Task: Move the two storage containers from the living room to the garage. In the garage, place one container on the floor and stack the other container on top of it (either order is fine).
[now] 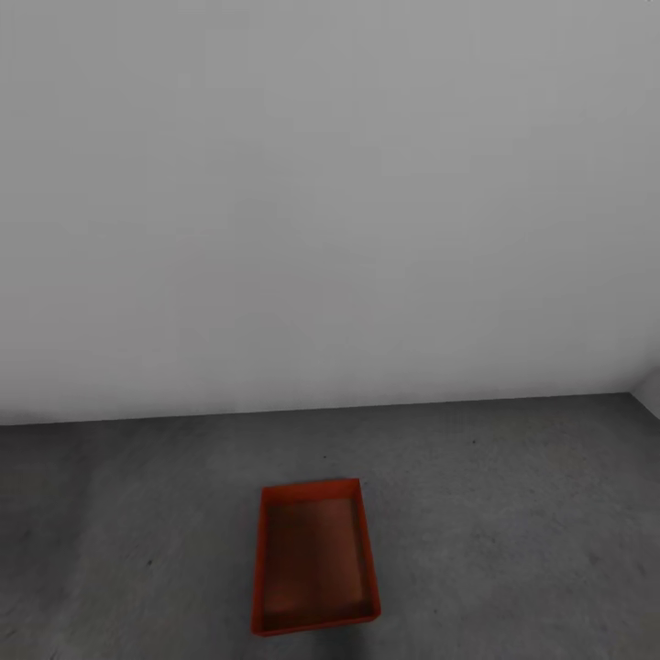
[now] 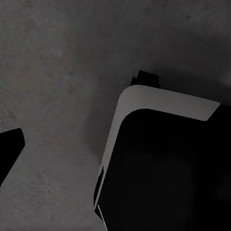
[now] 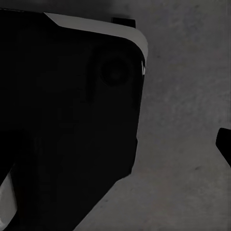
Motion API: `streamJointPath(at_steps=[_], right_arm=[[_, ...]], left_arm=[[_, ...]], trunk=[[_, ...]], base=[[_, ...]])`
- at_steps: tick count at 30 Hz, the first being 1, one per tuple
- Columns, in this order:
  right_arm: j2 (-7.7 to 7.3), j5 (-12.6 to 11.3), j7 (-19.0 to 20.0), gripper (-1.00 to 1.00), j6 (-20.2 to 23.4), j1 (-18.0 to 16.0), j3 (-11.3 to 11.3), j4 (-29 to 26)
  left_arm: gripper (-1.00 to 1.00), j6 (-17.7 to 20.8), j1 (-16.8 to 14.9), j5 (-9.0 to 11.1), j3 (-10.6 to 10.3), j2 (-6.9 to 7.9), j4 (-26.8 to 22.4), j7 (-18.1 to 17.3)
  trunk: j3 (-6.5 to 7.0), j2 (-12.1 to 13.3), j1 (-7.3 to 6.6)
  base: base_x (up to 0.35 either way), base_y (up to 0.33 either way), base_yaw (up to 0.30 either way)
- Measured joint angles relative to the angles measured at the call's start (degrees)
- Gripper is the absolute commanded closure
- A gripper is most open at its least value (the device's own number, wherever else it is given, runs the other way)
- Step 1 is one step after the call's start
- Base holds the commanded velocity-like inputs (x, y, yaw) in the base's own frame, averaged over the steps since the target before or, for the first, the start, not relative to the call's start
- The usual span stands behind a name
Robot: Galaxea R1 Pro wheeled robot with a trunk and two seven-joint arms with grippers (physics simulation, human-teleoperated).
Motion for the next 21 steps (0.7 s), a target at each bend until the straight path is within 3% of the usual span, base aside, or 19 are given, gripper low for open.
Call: streamJointPath(at_steps=[21], right_arm=[[0.26, -0.2, 0.7, -1.00, -0.2, 0.0, 0.0, 0.1]], left_arm=[[-1.00, -0.1, 0.0, 0.0, 0.0, 0.14, -0.1, 0.0]], trunk=[[1.84, 0.0, 0.00]], base=[[0.000, 0.000, 0.000]])
